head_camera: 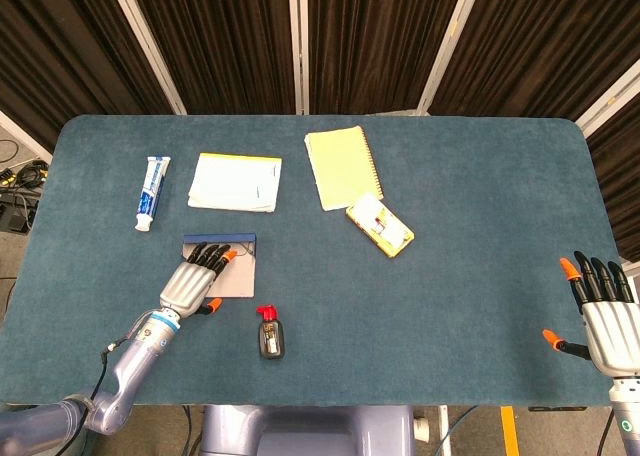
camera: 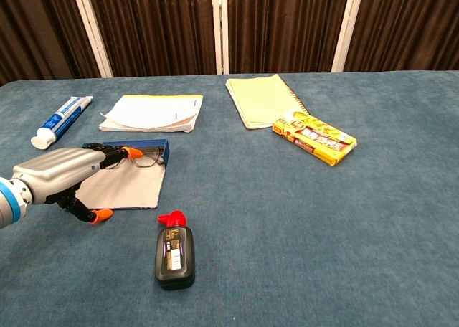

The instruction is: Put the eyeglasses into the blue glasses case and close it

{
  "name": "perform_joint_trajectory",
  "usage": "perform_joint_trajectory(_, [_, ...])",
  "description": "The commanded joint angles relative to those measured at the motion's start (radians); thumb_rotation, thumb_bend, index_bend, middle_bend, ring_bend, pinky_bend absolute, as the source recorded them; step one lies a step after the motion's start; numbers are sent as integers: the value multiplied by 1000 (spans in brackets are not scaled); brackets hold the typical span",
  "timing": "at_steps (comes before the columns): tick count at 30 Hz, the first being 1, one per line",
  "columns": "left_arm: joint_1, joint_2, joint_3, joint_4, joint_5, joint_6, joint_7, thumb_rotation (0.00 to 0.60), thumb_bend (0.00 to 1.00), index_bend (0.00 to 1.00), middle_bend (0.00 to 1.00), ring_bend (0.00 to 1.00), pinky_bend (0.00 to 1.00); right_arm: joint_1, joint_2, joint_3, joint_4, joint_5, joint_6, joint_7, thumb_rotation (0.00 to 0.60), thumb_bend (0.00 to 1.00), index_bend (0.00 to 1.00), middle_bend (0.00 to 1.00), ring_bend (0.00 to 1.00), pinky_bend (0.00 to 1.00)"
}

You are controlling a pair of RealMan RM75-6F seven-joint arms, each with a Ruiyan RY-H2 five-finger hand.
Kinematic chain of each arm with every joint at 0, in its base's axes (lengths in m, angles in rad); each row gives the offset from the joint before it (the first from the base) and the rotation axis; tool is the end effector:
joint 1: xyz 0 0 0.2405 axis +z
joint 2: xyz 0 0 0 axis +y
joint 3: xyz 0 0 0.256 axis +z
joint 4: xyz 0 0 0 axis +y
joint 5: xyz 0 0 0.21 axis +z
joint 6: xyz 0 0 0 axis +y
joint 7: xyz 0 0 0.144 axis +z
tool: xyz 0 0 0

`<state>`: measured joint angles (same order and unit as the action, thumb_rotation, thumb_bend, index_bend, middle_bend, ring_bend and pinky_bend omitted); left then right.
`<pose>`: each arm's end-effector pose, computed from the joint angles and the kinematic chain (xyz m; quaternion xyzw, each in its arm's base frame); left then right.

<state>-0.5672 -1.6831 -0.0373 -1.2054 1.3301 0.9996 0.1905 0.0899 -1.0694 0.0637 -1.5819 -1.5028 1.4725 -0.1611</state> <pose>-0.2310 0.2980 -0.0551 -0.7592 -0.3806 -0.3201 0.4198 -0.3186 -0.1863 0.1788 0.6348 -0.3108 0.3202 0.6308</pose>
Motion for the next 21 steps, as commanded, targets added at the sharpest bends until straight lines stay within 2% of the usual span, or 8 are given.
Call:
perform_joint_trajectory(1, [0,7,-6,-5,1,4,-1,600,540,5,0,0,0,1,0,0,0,0,-1,-1,600,0,0,0,0,0])
perform_joint_trajectory(10, [-15,18,-35,-15,-10,-5,-4,600,546,18,0,0,0,2,-3,-1,0,3,-7,-5,600,0,0,0,0,0])
perform_joint_trajectory(21, [-43,19,-80,21,-41,-30,-17,600,545,96,0,0,0,4,-4,0,4,10,-13,-6,600,0,0,0,0,0])
